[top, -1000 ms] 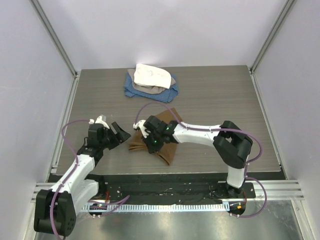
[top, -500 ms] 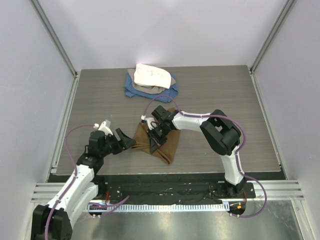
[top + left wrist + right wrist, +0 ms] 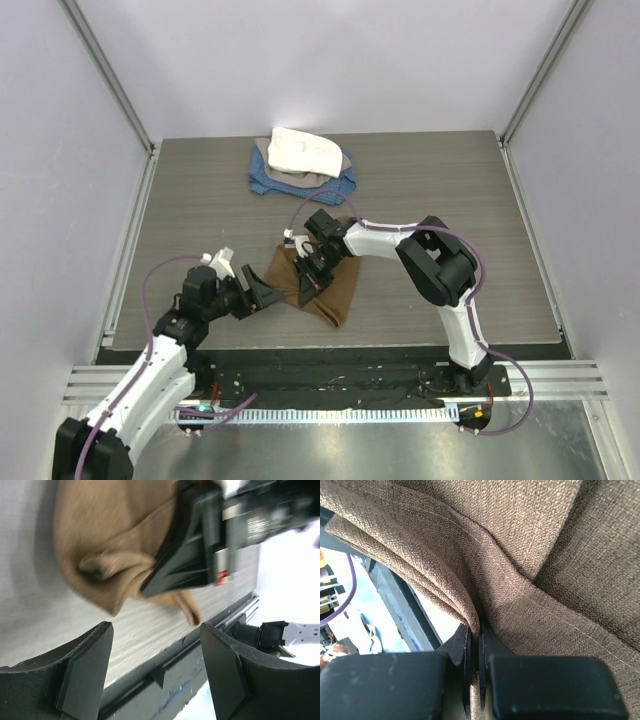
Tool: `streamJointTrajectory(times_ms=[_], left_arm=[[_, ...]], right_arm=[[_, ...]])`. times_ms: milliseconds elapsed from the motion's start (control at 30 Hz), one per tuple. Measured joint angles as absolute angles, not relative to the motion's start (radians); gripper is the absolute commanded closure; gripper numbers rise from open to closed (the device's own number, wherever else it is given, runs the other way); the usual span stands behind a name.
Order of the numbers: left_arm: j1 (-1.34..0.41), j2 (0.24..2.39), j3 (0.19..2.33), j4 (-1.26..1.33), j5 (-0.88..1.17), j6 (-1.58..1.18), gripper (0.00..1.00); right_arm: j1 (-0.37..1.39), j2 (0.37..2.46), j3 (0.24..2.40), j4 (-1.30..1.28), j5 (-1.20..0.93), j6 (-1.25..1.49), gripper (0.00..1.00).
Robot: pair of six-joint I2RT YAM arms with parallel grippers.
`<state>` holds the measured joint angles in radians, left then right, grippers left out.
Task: Fold the napkin, place the utensils inside, and roll it up
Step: Roll the napkin with the utensil
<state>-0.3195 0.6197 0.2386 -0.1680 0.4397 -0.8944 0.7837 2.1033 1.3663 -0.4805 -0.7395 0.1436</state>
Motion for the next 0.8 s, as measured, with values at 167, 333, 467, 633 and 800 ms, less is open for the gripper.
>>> streamJointTrajectory(times_ms=[167,333,467,633,800], left_arm=[[-0.344,0.792,0.242,-0.183,0.465,-0.908,0.25],[-0.387,0.937,0.257,-0.140,0.480,-0.910,0.25],[-0.394,0.968,0.266,-0.014,0.483,-0.932,0.26],[-0.394,1.028,0.295,0.121,0.466,-0.960,0.27],[-0.389,1.100,0.299,0.230,0.430,-0.988,0.27]], right_arm=[[0.783,2.104,1.366,-0.480,-0.739,0.146,0.99],[0.783,2.105,1.366,-0.480,-0.739,0.149,0.99],[0.783,2.106,1.367,-0.480,-0.739,0.155,0.99],[0.783,2.107,1.367,-0.480,-0.739,0.158,0.99],[0.783,2.107,1.367,-0.480,-0.739,0.159,0.99]])
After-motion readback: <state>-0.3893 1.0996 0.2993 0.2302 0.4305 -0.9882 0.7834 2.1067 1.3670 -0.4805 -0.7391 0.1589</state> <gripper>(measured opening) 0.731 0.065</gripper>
